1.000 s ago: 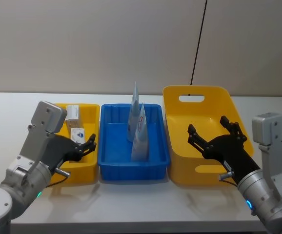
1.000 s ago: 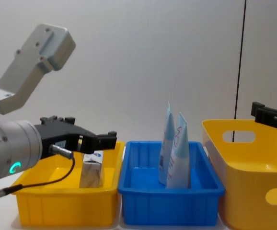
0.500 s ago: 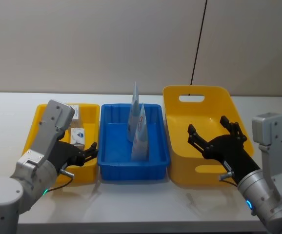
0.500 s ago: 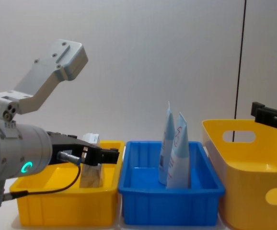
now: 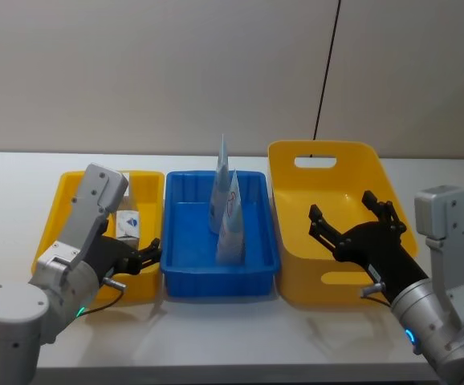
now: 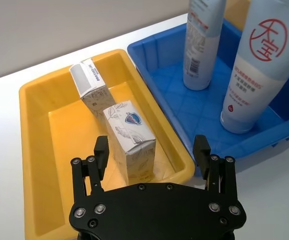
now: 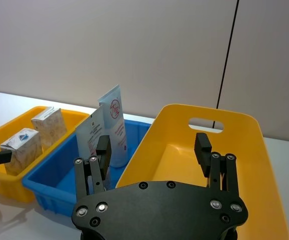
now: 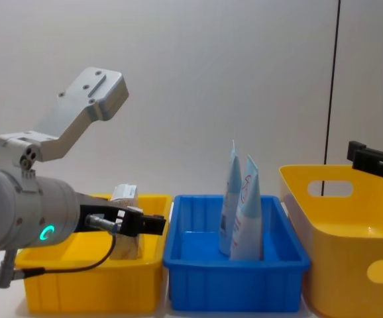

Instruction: Bimanual collaborative sorting of washing and personal care products

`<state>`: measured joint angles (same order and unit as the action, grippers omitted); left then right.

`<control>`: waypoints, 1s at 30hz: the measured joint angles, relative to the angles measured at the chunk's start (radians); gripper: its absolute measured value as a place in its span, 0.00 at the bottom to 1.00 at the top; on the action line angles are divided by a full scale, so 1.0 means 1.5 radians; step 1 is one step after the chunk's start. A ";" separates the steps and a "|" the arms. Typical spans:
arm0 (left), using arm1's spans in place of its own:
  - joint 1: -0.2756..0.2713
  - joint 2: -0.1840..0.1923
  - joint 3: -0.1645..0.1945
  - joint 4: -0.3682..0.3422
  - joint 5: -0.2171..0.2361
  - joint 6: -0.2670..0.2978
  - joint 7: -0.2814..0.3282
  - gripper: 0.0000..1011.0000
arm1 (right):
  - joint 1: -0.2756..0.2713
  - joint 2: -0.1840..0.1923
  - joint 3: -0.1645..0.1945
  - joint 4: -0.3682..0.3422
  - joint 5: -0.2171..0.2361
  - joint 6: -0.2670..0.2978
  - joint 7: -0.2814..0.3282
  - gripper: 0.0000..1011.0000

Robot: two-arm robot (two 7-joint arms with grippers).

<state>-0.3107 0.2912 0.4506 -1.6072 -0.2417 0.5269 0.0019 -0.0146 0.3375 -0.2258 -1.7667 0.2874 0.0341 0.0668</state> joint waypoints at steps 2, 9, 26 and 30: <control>-0.002 -0.004 -0.002 0.007 0.001 0.001 0.002 0.99 | 0.000 0.000 0.000 0.000 0.000 0.000 0.000 0.99; -0.011 -0.013 -0.007 0.032 0.006 -0.006 0.005 0.99 | 0.000 0.000 0.000 0.000 0.000 0.000 0.000 0.99; -0.046 -0.048 -0.017 0.114 0.012 -0.047 0.003 0.99 | 0.000 0.000 0.000 0.000 0.000 0.000 0.000 0.99; -0.052 -0.055 -0.019 0.128 0.011 -0.050 0.001 0.99 | 0.000 0.000 0.000 0.000 0.000 0.000 0.000 0.99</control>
<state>-0.3893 0.2085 0.4221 -1.4149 -0.2248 0.4524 0.0028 -0.0146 0.3375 -0.2258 -1.7667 0.2874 0.0340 0.0668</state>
